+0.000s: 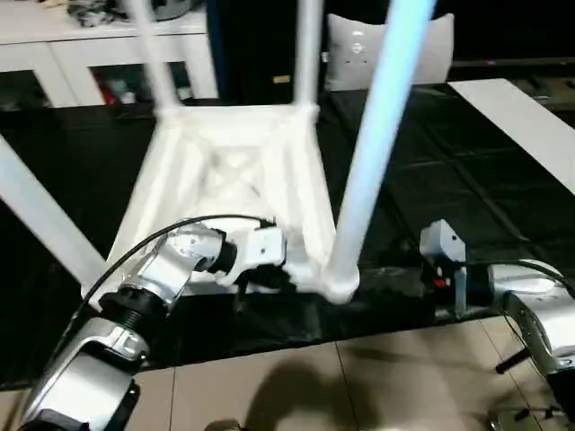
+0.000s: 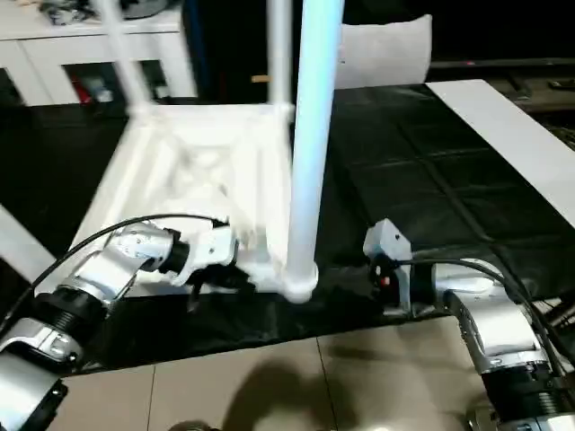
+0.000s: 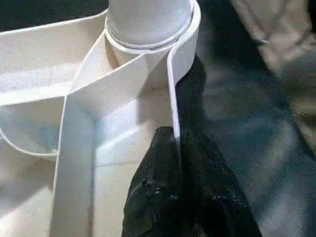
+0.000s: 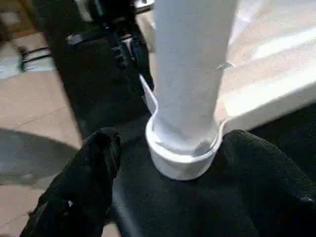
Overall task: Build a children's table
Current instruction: Rotate leg to tighten
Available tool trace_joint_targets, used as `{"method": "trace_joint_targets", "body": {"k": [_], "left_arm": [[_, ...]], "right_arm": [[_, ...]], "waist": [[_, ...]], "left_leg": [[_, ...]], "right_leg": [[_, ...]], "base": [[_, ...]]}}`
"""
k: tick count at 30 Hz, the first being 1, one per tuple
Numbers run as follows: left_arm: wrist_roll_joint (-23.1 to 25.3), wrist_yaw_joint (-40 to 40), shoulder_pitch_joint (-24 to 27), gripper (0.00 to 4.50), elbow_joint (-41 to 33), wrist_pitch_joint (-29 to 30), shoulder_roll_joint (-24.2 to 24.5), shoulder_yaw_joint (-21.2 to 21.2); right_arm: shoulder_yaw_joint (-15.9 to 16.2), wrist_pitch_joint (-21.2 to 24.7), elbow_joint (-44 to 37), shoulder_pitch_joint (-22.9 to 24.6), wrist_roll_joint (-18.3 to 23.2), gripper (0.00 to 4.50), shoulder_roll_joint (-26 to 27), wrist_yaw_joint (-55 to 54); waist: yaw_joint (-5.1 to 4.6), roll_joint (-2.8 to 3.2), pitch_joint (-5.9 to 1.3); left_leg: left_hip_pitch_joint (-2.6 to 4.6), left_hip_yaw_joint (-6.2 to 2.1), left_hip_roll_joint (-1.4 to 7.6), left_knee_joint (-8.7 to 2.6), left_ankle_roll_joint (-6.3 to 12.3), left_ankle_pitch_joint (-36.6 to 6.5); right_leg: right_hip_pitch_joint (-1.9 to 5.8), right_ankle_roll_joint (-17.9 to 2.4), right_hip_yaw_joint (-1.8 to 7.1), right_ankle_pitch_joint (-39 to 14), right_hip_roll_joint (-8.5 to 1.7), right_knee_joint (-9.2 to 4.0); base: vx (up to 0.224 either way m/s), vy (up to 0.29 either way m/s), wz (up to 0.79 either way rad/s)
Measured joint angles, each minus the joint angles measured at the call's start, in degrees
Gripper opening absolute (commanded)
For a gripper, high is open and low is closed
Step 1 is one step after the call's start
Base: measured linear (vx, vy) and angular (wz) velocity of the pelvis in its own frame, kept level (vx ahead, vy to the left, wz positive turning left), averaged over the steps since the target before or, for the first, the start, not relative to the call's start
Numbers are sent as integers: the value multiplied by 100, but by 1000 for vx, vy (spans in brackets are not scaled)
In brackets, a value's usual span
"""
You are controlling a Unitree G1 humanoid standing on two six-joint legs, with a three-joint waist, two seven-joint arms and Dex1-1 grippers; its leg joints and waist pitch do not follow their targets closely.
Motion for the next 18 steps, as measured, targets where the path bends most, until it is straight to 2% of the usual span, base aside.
{"method": "trace_joint_targets", "body": {"k": [2, 3, 5, 7, 10, 12, 15, 18], "left_arm": [[-3, -174, -1, 0, -5, -164, 6, -76], [-6, -234, -2, 0, -15, -226, 1, -116], [-12, -344, -1, 0, -71, -298, -5, -208], [-11, -384, -1, 0, -77, -323, -16, -229], [-5, -412, -3, 0, -80, -391, -33, -256], [5, -432, -21, 0, -43, -427, -40, -255], [8, -441, -36, 0, -4, -454, -46, -255], [7, -441, -37, 0, -4, -454, -46, -255]], "right_arm": [[98, -57, 59, -38, -3, 320, 35, 72], [114, -100, 109, -75, -13, 295, 81, 79], [208, -181, 223, -191, -37, 286, 203, 163], [313, -181, 274, -241, -36, 278, 297, 247], [366, -175, 309, -291, -33, 244, 331, 370], [410, -175, 353, -315, -7, 240, 332, 450], [423, -160, 471, -380, 22, 208, 340, 554], [422, -158, 487, -386, 27, 196, 341, 575]], "waist": [[49, 1, 0], [65, 1, 0], [79, 1, -1], [75, 1, 0], [74, 0, -1], [73, 0, -2], [75, -1, -2], [75, -1, -2]], "left_leg": [[3, 1, 0, 2, 0, 0], [4, 1, 0, 4, -8, -4], [6, 1, 0, 6, -11, -5], [6, 2, 1, 8, -14, -7], [5, 2, 0, 10, -14, -6], [5, 2, 0, 10, -13, -6], [6, 2, 1, 10, -13, -6], [6, 2, 1, 10, -13, -6]], "right_leg": [[1, -3, 0, 2, -1, 0], [3, -2, 0, 2, -1, 1], [6, -1, 0, 1, -1, 3], [7, 7, 0, -3, -1, 3], [8, 22, 1, -12, -2, 4], [8, 23, 1, -13, -2, 5], [10, 24, 1, -14, -2, 6], [11, 25, 1, -14, -2, 6]], "base": [[0, 0, 0], [0, 0, 0], [0, 0, 0], [0, 0, 0], [0, 0, 0], [0, 0, 0], [0, 0, 0], [0, 0, 0]]}}
